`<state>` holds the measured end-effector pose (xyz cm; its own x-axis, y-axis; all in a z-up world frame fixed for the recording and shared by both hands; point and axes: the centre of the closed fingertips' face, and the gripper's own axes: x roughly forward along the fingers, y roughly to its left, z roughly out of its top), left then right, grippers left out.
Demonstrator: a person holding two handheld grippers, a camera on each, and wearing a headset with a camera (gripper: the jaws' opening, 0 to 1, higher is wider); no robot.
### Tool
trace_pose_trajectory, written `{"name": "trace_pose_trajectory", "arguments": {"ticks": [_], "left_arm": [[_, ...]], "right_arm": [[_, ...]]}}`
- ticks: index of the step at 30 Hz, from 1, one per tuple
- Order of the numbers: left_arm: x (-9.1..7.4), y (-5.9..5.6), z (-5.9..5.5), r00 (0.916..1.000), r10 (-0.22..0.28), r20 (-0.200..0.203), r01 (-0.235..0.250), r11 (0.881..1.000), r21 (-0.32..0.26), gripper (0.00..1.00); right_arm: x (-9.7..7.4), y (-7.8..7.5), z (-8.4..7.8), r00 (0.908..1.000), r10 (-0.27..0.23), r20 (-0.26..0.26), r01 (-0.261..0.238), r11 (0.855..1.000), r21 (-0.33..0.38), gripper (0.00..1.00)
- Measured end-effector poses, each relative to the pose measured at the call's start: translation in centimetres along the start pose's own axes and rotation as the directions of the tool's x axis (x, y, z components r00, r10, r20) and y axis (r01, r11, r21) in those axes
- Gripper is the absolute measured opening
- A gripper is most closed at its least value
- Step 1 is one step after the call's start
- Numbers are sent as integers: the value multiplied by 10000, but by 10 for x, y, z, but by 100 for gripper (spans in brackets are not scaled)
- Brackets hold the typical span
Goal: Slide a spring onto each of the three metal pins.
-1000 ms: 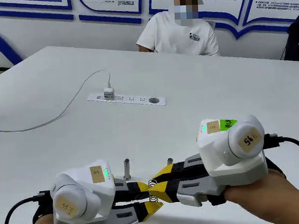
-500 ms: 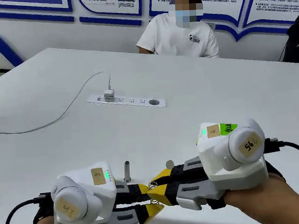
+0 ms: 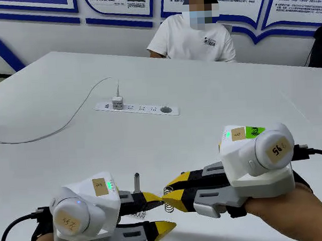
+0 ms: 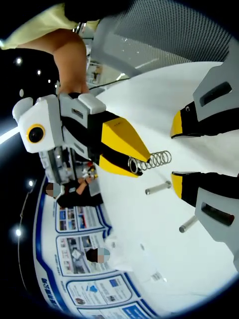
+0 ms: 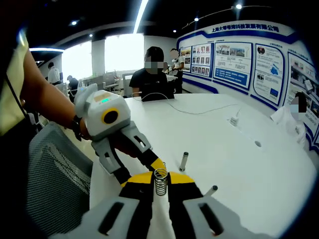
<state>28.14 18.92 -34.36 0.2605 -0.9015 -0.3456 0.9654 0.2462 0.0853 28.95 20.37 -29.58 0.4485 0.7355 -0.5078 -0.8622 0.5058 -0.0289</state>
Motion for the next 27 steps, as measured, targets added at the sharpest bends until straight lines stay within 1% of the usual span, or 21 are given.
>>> {"name": "trace_pose_trajectory", "arguments": {"ticks": [3, 11, 14, 18, 21, 27], "left_arm": [[-3, 3, -1, 9999, 118, 30, -117, 9997, -227, 31], [-12, 8, -3, 9991, 409, 117, -403, 9978, -535, 37], [-15, 10, -5, 9985, 531, 144, -520, 9963, -690, 42], [-19, 13, -7, 9977, 658, 150, -644, 9945, -825, 44], [-23, 17, -11, 9967, 794, 154, -776, 9927, -926, 46], [-32, 25, -14, 9938, 1104, 123, -1085, 9884, -1060, 50]], "right_arm": [[-2, -4, 2, 9999, -104, 86, 103, 9999, 53, 12], [-6, -12, 7, 9991, -338, 266, 335, 9993, 137, 12], [-8, -18, 8, 9982, -476, 352, 470, 9987, 182, 12], [-12, -23, 10, 9972, -618, 423, 608, 9979, 238, 12], [-14, -29, 11, 9962, -748, 450, 738, 9970, 238, 12], [-22, -46, 16, 9907, -1170, 697, 1136, 9922, 504, 12]]}}
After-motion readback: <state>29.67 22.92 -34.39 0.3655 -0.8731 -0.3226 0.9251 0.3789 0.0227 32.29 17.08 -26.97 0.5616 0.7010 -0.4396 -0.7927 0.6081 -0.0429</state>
